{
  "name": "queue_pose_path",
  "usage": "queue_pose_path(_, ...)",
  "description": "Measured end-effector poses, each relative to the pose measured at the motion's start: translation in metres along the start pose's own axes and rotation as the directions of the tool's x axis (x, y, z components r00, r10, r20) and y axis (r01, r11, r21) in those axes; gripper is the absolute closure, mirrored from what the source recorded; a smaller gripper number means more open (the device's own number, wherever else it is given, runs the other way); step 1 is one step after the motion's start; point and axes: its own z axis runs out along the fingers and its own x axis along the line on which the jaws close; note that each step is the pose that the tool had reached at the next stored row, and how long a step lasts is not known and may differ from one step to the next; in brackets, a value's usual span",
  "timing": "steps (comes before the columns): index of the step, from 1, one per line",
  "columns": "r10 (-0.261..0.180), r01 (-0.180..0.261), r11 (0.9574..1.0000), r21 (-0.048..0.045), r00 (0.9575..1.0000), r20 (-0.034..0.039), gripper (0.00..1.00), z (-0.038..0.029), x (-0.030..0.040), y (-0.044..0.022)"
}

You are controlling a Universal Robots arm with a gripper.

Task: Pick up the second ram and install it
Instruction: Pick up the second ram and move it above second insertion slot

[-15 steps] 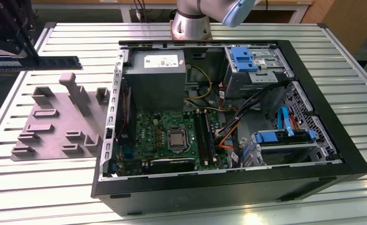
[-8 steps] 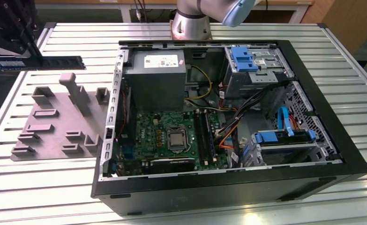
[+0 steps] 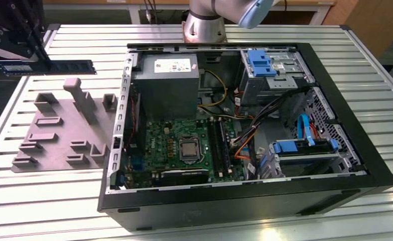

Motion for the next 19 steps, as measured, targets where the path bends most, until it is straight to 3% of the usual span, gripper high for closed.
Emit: queue_pose_path(19,0.000,0.000,1.0000,0.0000,1.0000,0.0000,0.86,-0.0011,-0.0008,-0.0262)
